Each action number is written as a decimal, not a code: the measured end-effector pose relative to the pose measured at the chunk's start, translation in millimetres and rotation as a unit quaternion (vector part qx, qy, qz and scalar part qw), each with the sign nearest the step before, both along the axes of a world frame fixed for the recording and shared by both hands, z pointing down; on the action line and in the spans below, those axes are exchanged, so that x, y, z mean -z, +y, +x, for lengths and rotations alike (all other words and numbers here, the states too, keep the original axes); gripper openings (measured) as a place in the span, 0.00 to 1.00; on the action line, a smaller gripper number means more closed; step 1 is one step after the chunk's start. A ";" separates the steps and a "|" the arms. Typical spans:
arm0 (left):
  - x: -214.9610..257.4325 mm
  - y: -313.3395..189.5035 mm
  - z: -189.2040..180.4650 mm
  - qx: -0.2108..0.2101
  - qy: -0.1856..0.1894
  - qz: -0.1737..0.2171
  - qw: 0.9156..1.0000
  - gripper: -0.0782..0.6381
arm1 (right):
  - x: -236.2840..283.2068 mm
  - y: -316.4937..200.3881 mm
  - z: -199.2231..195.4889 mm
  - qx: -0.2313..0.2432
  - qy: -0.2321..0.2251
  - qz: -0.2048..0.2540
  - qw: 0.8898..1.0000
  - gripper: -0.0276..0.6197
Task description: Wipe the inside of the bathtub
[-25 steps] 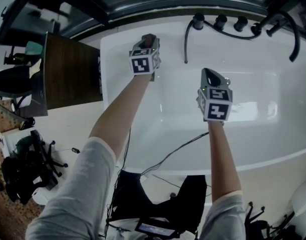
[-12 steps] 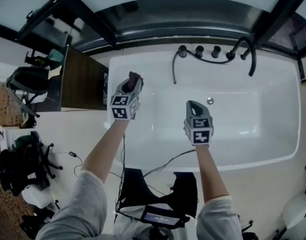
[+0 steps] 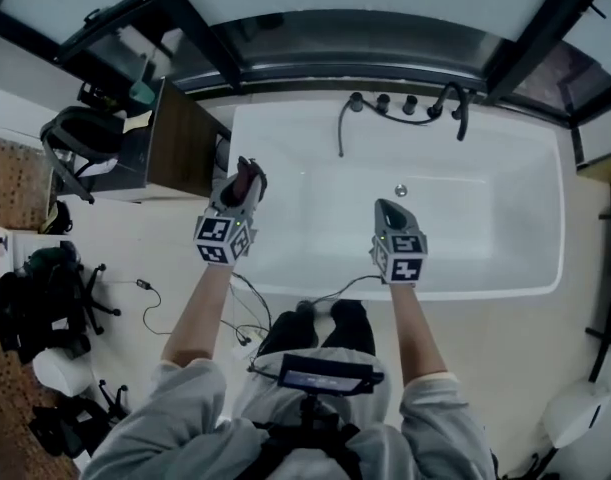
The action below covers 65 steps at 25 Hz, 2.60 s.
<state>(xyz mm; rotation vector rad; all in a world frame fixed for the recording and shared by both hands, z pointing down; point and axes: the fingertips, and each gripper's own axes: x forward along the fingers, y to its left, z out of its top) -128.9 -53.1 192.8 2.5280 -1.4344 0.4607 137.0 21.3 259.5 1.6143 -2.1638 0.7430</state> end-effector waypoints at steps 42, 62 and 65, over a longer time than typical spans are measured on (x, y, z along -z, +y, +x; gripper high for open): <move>73.0 275.4 -7.2 0.055 0.092 -0.005 0.994 0.24 | 71.9 226.7 22.4 0.043 0.011 -0.006 0.999 0.05; 65.6 305.1 35.2 0.033 0.054 -0.021 0.998 0.24 | 63.3 252.5 71.5 0.016 0.011 -0.002 1.000 0.05; 66.2 308.8 36.1 0.026 0.055 -0.022 0.998 0.24 | 65.2 258.2 71.9 0.014 0.016 -0.004 1.000 0.05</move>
